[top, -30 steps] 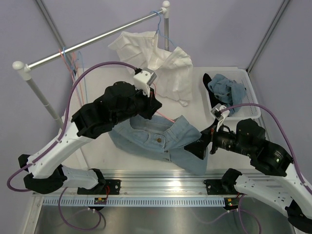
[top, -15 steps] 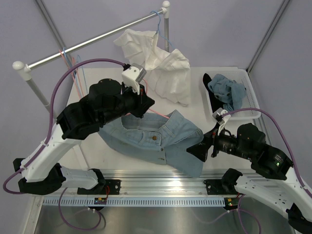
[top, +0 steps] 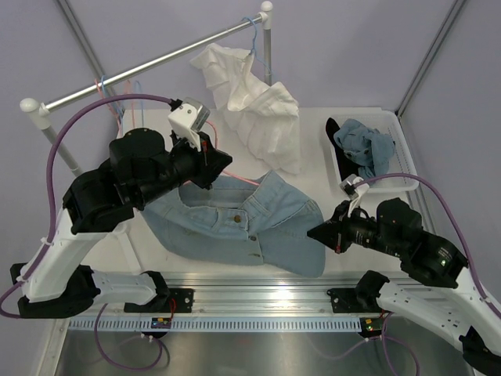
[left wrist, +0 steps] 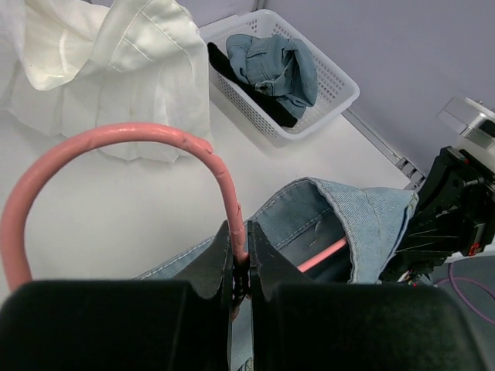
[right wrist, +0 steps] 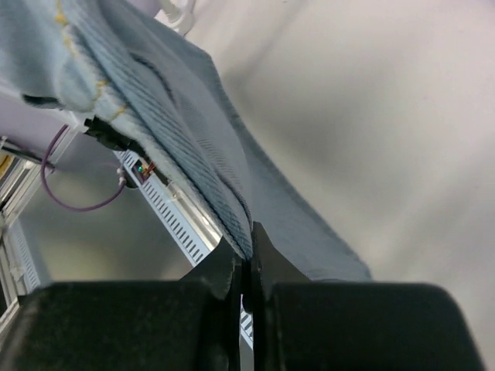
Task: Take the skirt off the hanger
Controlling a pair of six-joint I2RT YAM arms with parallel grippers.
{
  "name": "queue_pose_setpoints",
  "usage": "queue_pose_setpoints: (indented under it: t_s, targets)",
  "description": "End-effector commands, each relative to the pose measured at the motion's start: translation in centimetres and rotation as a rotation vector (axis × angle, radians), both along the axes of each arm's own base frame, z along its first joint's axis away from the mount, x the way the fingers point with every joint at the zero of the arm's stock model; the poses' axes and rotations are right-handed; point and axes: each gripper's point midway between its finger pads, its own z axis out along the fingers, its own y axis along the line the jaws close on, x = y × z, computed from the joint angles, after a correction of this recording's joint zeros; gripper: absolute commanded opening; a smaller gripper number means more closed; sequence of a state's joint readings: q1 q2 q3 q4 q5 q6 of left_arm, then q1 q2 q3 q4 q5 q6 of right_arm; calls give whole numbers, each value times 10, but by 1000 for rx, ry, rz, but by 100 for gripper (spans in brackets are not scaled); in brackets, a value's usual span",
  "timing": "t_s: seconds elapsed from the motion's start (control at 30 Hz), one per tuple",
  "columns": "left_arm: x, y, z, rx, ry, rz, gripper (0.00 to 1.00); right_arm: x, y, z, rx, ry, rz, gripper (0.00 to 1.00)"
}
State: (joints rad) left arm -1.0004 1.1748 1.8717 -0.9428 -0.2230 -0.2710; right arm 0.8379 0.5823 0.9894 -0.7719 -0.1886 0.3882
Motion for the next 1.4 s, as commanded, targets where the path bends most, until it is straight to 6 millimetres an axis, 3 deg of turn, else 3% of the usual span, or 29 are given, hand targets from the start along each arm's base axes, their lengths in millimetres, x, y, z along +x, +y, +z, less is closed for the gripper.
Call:
queue_pose_setpoints:
  t_s: [0.0,0.07,0.17,0.23,0.33,0.37,0.5,0.63,0.73,0.8,0.83,0.93,1.03,1.13,1.17,1.23,1.33,1.37]
  targets:
    - [7,23,45,-117,-121,90,0,7,-28,18,17,-26,-156,0]
    - [9,31,40,-105,-126,124,0,14,-49,35,57,-57,-281,0]
    - [9,48,38,-136,-140,184,0,8,-92,62,168,-109,-436,0]
    - [14,52,28,-157,-136,231,0,-9,-121,82,282,-163,-479,0]
    - [14,63,27,-223,-144,278,0,-25,-159,91,358,-221,-554,0]
    - [12,68,30,-242,-151,288,0,-29,-170,84,336,-219,-581,0]
    - [15,69,33,-287,-157,310,0,-39,-182,84,301,-210,-578,0]
    - [13,59,36,-329,-140,278,0,-41,-181,83,286,-209,-564,0]
    - [10,53,41,-359,-129,249,0,-36,-175,82,264,-211,-560,0]
    - [5,45,49,-397,-117,201,0,-29,-157,85,254,-217,-513,0]
    - [1,42,55,-421,-115,176,0,-27,-145,92,266,-221,-469,0]
    - [-17,20,67,-502,-74,33,0,-9,-98,85,180,-182,-359,0]
    - [-41,-9,81,-617,-17,-160,0,26,-42,87,140,-160,-285,0]
    - [-62,-28,78,-652,77,-301,0,51,-19,90,103,-169,-297,0]
    - [-69,-28,81,-673,83,-334,0,68,-4,84,57,-162,-300,0]
    - [-78,-29,75,-675,122,-372,0,85,3,97,31,-180,-335,0]
    - [-93,-6,84,-701,108,-380,0,117,14,109,-50,-213,-390,0]
    - [-99,4,90,-722,93,-387,0,131,17,104,-102,-207,-414,0]
